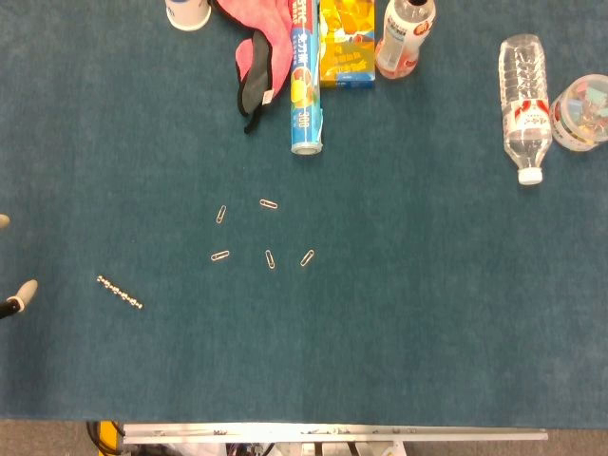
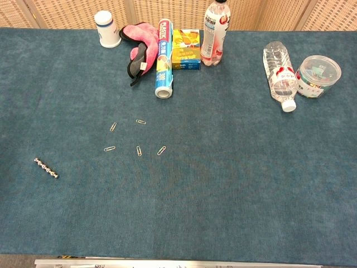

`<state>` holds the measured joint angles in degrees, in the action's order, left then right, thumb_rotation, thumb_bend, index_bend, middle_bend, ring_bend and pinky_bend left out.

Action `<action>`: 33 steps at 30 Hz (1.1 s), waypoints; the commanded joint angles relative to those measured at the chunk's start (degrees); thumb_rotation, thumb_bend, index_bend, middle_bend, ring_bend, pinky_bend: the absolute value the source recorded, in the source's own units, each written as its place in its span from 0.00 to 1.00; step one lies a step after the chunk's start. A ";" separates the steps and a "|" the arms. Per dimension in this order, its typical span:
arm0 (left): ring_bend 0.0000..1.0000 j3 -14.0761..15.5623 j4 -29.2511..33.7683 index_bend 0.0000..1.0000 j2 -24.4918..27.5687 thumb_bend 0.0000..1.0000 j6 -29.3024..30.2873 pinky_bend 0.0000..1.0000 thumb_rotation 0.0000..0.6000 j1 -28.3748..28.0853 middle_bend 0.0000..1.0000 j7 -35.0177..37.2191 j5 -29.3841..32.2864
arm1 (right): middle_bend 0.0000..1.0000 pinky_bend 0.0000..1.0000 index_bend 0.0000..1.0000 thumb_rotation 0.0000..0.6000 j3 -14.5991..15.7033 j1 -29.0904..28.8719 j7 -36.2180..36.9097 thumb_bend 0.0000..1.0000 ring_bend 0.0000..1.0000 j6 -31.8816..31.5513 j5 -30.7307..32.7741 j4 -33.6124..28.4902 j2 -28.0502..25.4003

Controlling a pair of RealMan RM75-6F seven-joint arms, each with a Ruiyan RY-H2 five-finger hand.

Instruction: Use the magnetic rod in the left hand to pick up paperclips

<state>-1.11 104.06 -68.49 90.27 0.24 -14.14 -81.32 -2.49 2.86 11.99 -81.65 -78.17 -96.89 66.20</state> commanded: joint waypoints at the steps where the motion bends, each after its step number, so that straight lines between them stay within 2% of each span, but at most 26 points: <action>1: 0.00 -0.10 -0.53 0.31 -0.38 0.02 -0.62 0.07 1.00 -0.18 0.00 -0.16 0.29 | 0.45 0.54 0.60 1.00 0.04 0.06 0.42 0.31 0.37 0.08 0.01 0.35 0.11; 6: 0.00 0.00 -0.07 0.31 -0.15 0.02 -1.67 0.07 1.00 -0.58 0.00 -0.70 0.25 | 0.45 0.54 0.60 1.00 -0.42 0.19 1.14 0.31 0.37 -0.53 -0.12 0.55 -0.25; 17: 0.00 2.27 -0.62 0.29 1.99 0.02 -6.17 0.07 1.00 -2.01 0.00 4.97 -3.03 | 0.45 0.54 0.60 1.00 -0.64 0.86 -1.07 0.31 0.37 -3.28 -1.86 -1.17 -2.41; 33: 0.00 4.14 -4.93 0.24 -5.07 0.02 -10.95 0.07 1.00 -3.75 0.00 5.06 -4.68 | 0.45 0.54 0.60 1.00 -1.67 2.06 -0.63 0.31 0.37 -6.53 -2.34 -3.14 -5.29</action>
<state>2.97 99.36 -73.22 79.58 -3.34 -8.86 -85.96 -4.15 4.89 11.33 -88.16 -80.53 -100.05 60.93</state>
